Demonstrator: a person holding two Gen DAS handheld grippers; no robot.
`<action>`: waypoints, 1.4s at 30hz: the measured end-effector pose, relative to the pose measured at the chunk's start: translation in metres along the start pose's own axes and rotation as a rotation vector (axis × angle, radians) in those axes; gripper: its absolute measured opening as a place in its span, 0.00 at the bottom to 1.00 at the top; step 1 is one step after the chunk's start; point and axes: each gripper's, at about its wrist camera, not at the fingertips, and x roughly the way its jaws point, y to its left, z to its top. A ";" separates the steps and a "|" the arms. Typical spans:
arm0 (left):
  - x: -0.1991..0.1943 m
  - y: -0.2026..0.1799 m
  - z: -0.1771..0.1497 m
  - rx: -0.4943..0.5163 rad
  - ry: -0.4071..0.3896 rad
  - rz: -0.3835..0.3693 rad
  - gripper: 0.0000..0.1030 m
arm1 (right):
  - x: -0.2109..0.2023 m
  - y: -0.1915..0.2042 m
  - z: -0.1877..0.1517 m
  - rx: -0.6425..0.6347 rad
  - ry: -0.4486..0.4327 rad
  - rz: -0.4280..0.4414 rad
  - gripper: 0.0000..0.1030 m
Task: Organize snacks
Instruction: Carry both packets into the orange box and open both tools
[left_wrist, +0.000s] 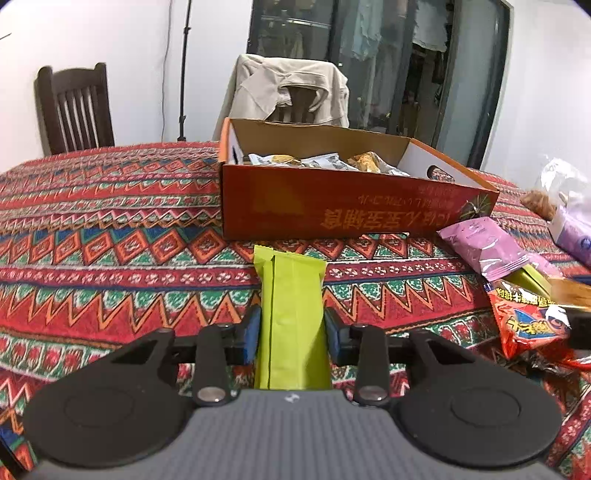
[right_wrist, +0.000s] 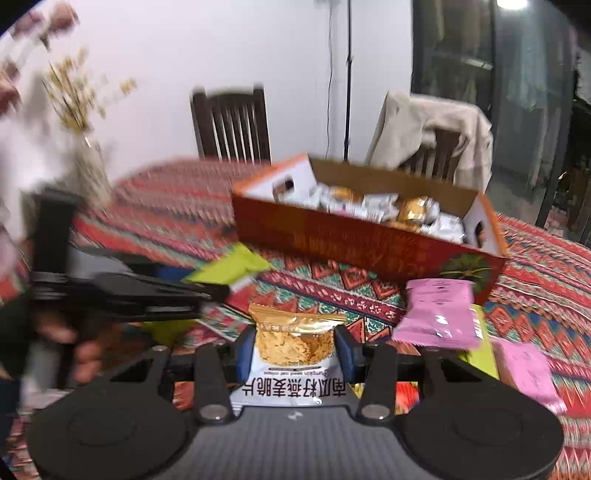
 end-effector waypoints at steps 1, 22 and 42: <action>-0.007 0.001 -0.001 -0.025 0.007 0.007 0.34 | -0.015 0.001 -0.004 0.006 -0.024 0.003 0.42; -0.101 -0.044 0.086 -0.025 -0.222 -0.057 0.34 | -0.095 -0.039 -0.008 0.035 -0.255 0.023 0.43; 0.137 -0.001 0.156 -0.060 -0.020 0.059 0.34 | 0.186 -0.125 0.146 0.110 0.040 -0.040 0.43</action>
